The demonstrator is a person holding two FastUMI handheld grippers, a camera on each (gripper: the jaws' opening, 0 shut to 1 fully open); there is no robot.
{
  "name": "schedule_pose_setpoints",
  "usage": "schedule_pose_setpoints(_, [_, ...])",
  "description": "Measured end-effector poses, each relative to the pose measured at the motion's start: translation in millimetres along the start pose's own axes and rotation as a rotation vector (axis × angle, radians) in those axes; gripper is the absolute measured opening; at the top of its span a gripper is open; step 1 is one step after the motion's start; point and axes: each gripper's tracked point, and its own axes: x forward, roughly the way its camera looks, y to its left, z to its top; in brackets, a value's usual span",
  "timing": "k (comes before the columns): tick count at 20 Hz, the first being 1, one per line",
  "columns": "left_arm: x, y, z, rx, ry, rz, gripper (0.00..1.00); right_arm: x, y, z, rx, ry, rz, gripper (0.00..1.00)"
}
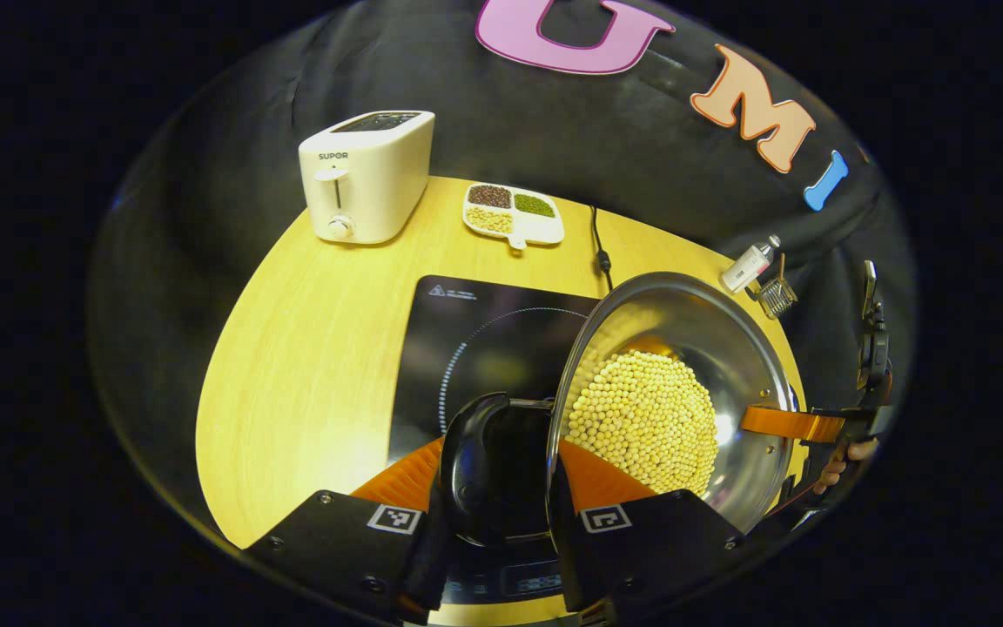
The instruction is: First push the handle of the pot to place it horizontally, then grasp the pot with both hands and set it on the induction cooktop.
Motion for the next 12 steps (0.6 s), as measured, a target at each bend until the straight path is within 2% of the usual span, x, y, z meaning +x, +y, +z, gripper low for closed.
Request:
schedule_pose_setpoints(3, [1, 21, 3, -0.007, 0.000, 0.002, 0.52, 11, 19, -2, -0.004, 0.002, -0.006, 0.48])
schedule_pose_setpoints(12, [0, 50, 17, -0.035, -0.099, -0.027, 0.53, 12, 56, 17, -0.040, -0.090, -0.019, 0.49])
